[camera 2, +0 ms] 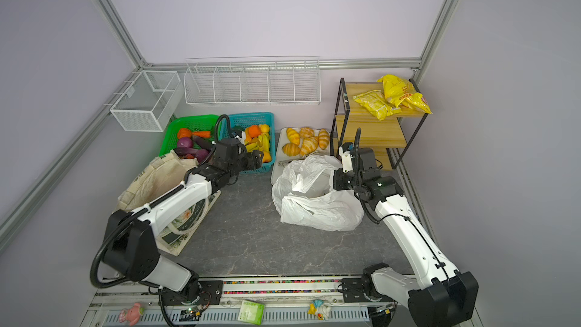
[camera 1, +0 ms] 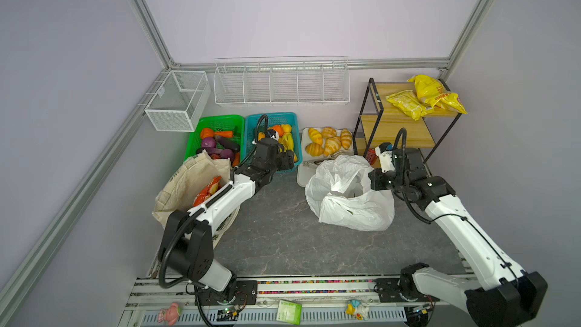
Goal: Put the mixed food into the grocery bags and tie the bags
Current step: 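Move the left gripper back to the teal basket and grasp another yellow fruit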
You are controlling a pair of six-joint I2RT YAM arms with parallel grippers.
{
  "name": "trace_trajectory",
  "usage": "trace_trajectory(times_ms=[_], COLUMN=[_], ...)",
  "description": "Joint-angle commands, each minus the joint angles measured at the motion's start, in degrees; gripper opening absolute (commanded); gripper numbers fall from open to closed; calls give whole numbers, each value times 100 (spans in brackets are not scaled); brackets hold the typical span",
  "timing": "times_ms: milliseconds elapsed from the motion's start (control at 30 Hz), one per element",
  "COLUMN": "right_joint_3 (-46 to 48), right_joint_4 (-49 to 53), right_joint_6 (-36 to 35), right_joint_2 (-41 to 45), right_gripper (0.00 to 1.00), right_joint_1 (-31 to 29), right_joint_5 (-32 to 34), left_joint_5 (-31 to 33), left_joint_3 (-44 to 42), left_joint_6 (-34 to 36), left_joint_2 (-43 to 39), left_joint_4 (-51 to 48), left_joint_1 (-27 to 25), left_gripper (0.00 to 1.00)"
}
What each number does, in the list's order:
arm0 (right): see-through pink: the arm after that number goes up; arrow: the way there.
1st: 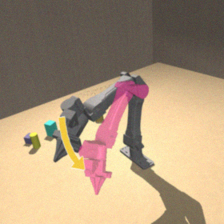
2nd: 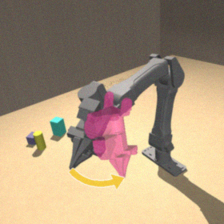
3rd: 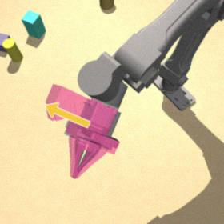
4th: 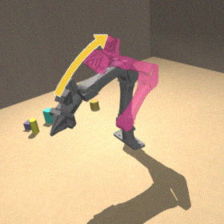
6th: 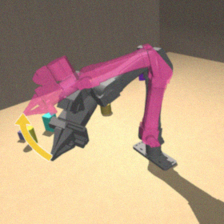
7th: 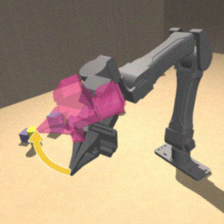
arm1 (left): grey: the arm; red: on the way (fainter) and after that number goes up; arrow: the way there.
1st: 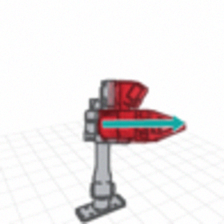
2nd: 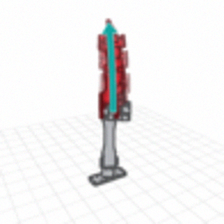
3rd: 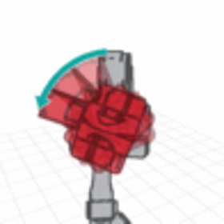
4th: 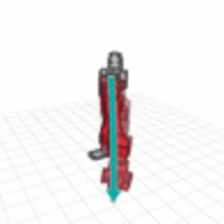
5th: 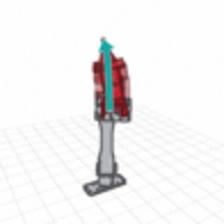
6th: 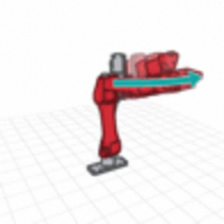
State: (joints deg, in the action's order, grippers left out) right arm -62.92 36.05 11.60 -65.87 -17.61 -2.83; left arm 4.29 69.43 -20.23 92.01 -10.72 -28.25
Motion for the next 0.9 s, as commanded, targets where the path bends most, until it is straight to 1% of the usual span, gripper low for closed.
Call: trace_trajectory(times_ms=[0,200,400,567,700,867], right_joint_3=[119,209,244,262,280,280], right_joint_4=[-59,-80,-94,-101,-107,-136], right_joint_6=[-36,-61,-71,-82,-74,-58], right_joint_2=[76,139,135,126,117,100], right_gripper=[6,6,6,6,6,6], right_joint_1=[40,46,47,51,51,53], right_joint_5=[-38,6,-16,-5,-20,-57], left_joint_5=[135,-47,-215,-547,-849,-861], left_joint_3=[626,1624,2307,2608,2643,2806], left_joint_6=[130,233,361,411,479,529], left_joint_2=[608,1684,2456,2852,3021,3234], left_joint_4=[-563,-1087,-1414,-1427,-1290,-1323], left_joint_1=[145,223,250,258,257,258], left_gripper=[78,77,78,75,73,73])
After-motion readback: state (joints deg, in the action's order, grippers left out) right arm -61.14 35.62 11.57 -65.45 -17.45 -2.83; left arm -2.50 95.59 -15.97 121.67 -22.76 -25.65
